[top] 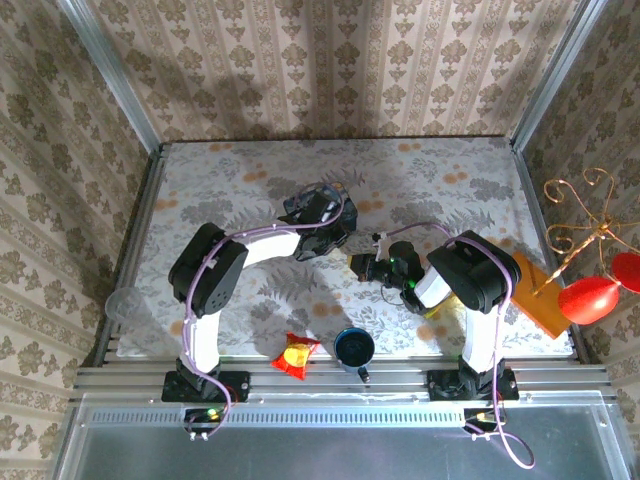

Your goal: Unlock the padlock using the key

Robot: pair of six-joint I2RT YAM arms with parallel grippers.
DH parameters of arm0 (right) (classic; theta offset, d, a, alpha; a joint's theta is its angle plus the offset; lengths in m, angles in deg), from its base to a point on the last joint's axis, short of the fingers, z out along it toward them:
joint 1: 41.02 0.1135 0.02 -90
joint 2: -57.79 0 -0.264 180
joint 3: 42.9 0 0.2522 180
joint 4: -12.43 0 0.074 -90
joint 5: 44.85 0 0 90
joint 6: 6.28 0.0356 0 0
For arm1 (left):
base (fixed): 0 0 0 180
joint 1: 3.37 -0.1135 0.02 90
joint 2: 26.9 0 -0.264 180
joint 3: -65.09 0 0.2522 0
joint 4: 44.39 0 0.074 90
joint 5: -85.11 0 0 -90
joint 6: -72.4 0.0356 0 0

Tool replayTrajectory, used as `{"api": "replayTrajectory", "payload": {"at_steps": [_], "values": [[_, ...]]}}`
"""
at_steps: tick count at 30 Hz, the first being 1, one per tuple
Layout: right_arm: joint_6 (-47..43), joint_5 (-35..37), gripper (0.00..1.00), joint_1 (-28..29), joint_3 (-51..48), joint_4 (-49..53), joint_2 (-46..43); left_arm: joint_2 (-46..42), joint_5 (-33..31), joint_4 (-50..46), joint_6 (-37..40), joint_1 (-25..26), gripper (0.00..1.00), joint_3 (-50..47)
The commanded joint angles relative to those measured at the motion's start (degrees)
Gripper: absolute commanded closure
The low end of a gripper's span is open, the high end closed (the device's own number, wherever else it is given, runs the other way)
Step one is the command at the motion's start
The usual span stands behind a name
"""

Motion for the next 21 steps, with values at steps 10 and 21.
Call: {"api": "replayTrajectory", "payload": {"at_steps": [10,21], "values": [[-0.18,0.72,1.00,0.31,0.94,1.37,1.92,0.72,1.40,1.88,0.60,-0.23,0.96,1.55],[-0.10,0.68,1.00,0.37,0.53,0.66,1.83,-3.44,0.73,4.37,0.88,-0.70,0.97,-1.07]]}}
